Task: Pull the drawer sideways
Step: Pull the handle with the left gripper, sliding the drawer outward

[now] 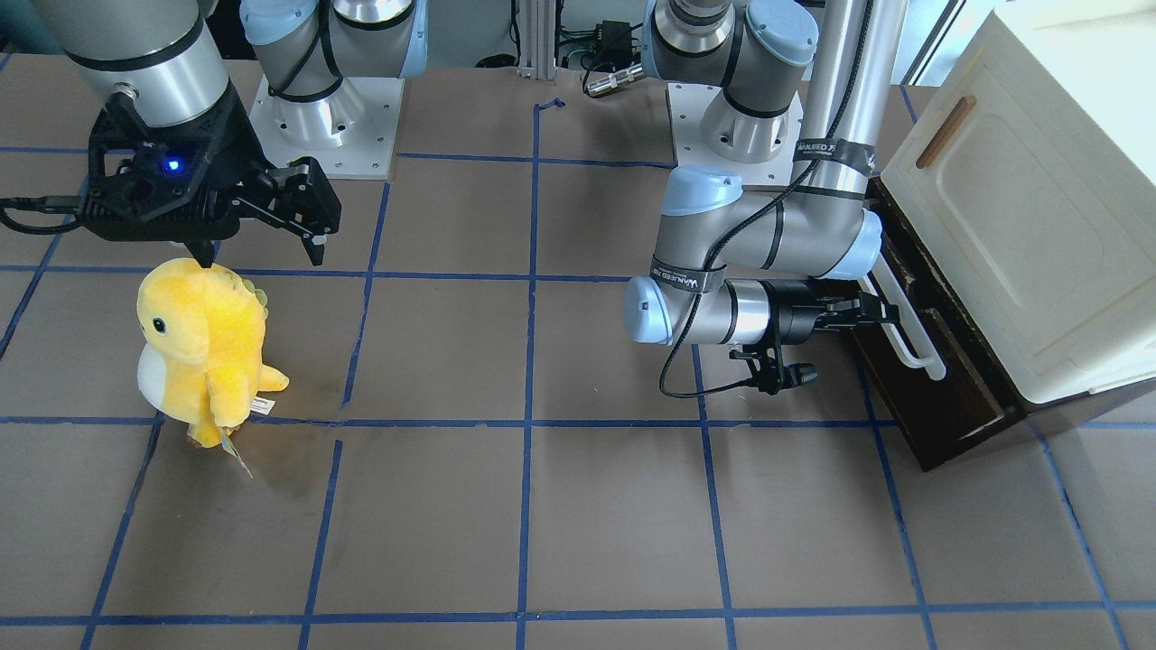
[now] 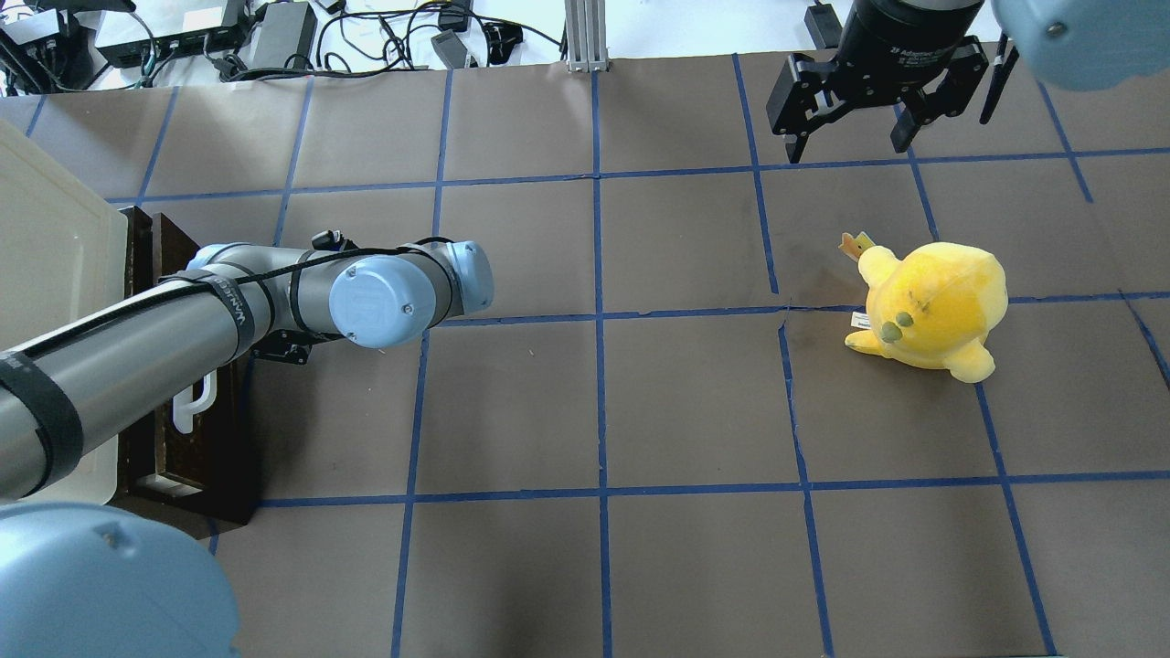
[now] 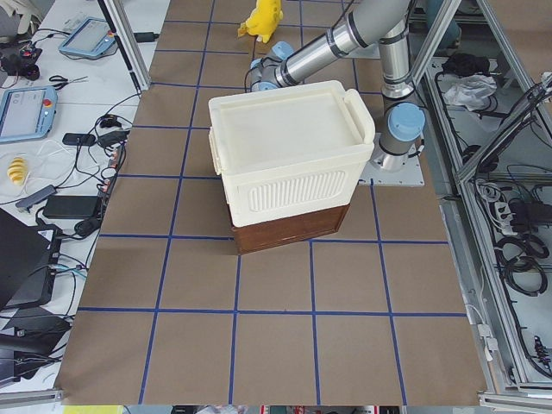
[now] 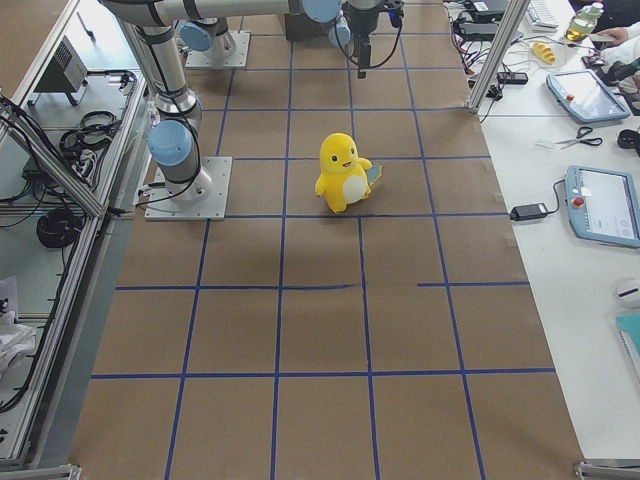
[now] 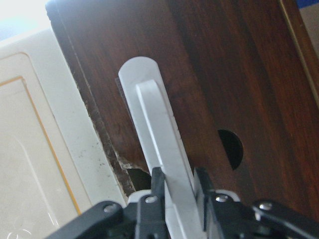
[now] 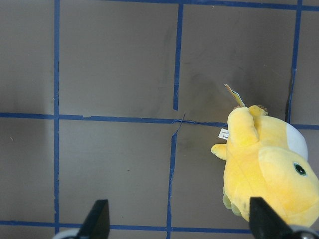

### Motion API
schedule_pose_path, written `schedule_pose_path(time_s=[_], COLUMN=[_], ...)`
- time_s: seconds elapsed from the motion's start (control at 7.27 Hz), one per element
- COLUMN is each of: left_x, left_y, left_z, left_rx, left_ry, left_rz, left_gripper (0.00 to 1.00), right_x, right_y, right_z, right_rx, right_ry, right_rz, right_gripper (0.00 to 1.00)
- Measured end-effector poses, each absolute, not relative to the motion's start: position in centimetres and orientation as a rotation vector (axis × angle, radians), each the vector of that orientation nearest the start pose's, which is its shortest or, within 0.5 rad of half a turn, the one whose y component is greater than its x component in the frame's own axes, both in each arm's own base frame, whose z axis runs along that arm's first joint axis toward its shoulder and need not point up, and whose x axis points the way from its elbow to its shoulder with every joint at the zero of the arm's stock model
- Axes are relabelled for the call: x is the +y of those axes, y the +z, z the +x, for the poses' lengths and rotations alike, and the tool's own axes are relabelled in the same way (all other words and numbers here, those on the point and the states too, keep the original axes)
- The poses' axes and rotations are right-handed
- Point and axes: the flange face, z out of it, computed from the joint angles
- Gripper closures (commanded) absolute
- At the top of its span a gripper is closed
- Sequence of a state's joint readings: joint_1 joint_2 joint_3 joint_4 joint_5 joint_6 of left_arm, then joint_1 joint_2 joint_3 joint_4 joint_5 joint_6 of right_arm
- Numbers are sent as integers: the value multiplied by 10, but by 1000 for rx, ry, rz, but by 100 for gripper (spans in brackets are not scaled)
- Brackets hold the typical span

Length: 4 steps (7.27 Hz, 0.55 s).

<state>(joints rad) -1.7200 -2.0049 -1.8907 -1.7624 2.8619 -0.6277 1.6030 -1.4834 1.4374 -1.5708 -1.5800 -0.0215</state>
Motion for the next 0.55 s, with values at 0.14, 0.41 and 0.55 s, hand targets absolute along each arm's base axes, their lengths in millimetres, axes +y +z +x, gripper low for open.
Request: schedule_pose_path(time_s=[0.14, 0.41, 0.55], left_x=[-489, -489, -489], left_y=[183, 183, 183], left_z=[-113, -116, -117], left_rx=[1728, 1728, 1727], left_ry=[303, 298, 296], left_rz=[226, 229, 231], left_gripper=[99, 100, 100], right_x=[-529, -529, -529], right_y=[509, 509, 509], right_z=[149, 149, 149], right_rx=[3149, 3149, 3149], right_ry=[-73, -73, -73], right_rz=[-84, -85, -85], right_gripper=[0, 0, 0])
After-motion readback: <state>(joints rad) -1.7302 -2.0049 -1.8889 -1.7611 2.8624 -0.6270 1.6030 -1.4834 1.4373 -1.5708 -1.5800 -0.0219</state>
